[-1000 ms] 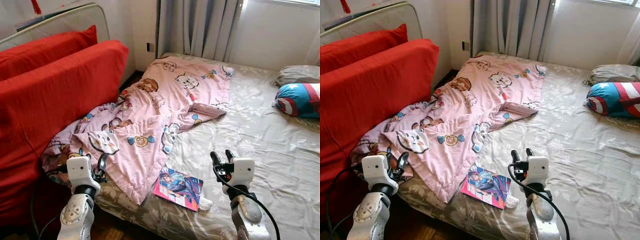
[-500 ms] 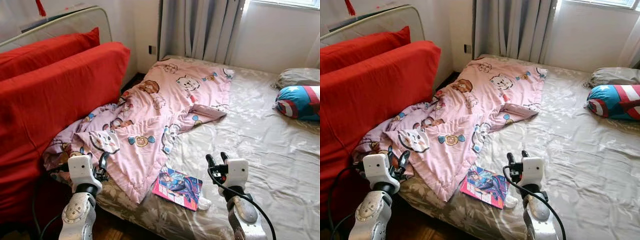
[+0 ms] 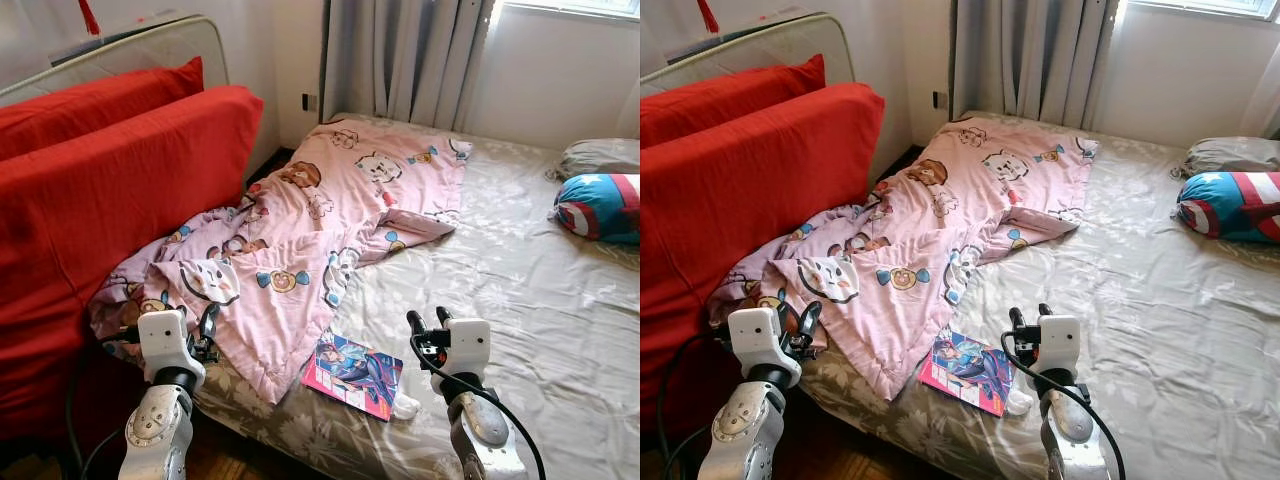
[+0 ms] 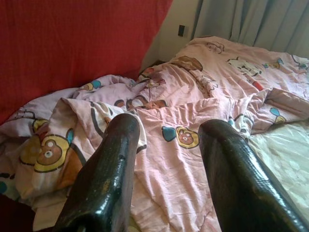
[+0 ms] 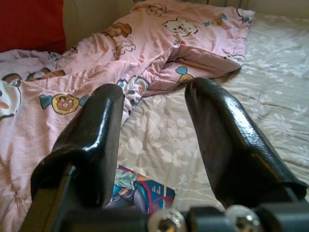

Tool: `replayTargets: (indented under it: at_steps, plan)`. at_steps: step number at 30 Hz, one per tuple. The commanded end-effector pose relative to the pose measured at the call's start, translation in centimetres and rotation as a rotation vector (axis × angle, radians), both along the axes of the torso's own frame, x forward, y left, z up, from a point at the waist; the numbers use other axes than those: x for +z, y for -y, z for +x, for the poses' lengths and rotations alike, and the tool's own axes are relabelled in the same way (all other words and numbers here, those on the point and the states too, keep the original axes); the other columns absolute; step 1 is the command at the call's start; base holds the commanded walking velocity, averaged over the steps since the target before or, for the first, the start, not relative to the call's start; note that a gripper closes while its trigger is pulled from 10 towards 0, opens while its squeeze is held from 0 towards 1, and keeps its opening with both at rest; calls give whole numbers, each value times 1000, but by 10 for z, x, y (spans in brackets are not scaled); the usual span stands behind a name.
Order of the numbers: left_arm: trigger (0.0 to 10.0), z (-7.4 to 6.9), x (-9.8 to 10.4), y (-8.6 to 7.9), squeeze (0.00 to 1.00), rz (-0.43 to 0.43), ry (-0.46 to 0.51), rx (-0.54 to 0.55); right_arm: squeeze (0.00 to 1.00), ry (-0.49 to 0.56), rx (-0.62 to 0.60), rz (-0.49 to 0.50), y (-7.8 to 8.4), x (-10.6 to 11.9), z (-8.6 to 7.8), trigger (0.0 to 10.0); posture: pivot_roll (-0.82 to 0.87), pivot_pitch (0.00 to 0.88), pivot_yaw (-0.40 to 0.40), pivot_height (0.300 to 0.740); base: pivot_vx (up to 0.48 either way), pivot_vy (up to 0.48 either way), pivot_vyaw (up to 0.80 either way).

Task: Clean up the room

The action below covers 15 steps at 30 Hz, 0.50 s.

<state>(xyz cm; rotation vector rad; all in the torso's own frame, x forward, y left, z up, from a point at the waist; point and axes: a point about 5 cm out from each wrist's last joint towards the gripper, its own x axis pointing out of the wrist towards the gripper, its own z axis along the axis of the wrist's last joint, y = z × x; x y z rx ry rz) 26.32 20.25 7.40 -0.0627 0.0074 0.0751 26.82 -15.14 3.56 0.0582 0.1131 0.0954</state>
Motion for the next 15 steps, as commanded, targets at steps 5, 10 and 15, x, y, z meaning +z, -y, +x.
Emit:
replayTargets:
  at_steps: [5, 10, 15]
  plan:
    - [10000, 4, 6, 4, 0, 12, 13, -21, 0, 12, 0, 2, 0, 3, 0, 10000, -45, 34, -1, 690, 0, 0, 0]
    - [10000, 4, 6, 5, 0, 10, 13, -24, 0, -30, 25, -11, -4, -2, 0, 10000, -43, 33, -1, 685, 0, 0, 0]
    - [10000, 4, 6, 7, 0, 8, 13, -32, 0, 2, 29, -4, -5, 1, -1, 10000, -44, 33, -1, 660, 0, 0, 0]
